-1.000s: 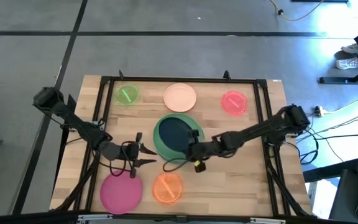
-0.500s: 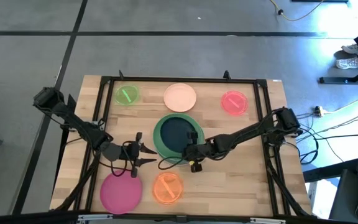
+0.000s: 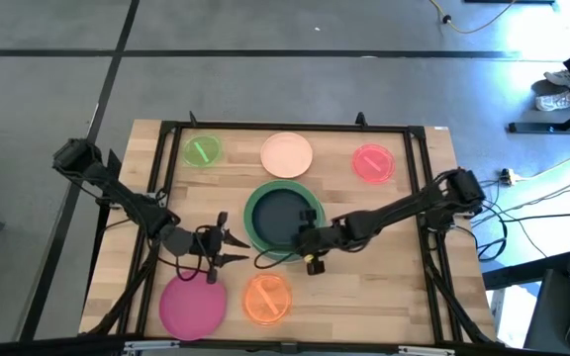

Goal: Stack plastic plates
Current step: Stack the pink plate on top of the black plate

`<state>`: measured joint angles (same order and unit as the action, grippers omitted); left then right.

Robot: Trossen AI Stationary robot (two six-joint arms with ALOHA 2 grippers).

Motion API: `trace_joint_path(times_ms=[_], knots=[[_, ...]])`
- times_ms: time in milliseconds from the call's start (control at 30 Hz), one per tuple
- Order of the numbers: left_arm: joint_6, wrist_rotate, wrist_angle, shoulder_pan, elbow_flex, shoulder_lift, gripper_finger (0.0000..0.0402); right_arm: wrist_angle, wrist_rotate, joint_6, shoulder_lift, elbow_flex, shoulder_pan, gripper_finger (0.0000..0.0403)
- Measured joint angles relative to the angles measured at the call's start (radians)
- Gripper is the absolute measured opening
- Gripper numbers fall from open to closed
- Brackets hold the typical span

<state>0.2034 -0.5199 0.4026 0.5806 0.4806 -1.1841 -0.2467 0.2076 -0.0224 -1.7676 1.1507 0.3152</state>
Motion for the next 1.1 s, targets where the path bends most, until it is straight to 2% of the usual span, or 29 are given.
trace_joint_path(times_ms=[100, 167, 267, 400, 533, 733, 933, 1100], knots=[[0.001, 0.056, -0.023, -0.018, 0.033, 0.000, 0.0117, -0.008, -0.018, -0.048, 0.063, 0.000, 0.036, 0.0128], [0.005, 0.117, -0.099, -0.025, 0.086, 0.001, 0.0117, -0.014, -0.024, -0.075, 0.100, -0.004, 0.061, 0.0128], [0.065, 0.141, -0.346, -0.026, 0.195, 0.000, 0.0117, 0.013, -0.029, -0.117, 0.156, -0.040, 0.095, 0.0129], [0.275, 0.198, -0.740, -0.019, 0.328, -0.007, 0.0117, 0.105, -0.038, -0.177, 0.222, -0.104, 0.115, 0.0129], [0.464, 0.272, -0.919, -0.012, 0.365, -0.006, 0.0117, 0.195, -0.066, -0.241, 0.290, -0.180, 0.115, 0.0129], [0.604, 0.462, -1.043, -0.007, 0.342, -0.024, 0.0117, 0.258, -0.084, -0.357, 0.413, -0.230, 0.102, 0.0129], [0.606, 0.513, -1.046, -0.002, 0.342, -0.104, 0.0112, 0.224, -0.176, -0.377, 0.475, -0.230, 0.103, 0.0129], [0.625, 0.562, -1.056, 0.018, 0.360, -0.185, 0.0108, 0.115, -0.183, -0.297, 0.466, -0.230, 0.104, 0.0129]])
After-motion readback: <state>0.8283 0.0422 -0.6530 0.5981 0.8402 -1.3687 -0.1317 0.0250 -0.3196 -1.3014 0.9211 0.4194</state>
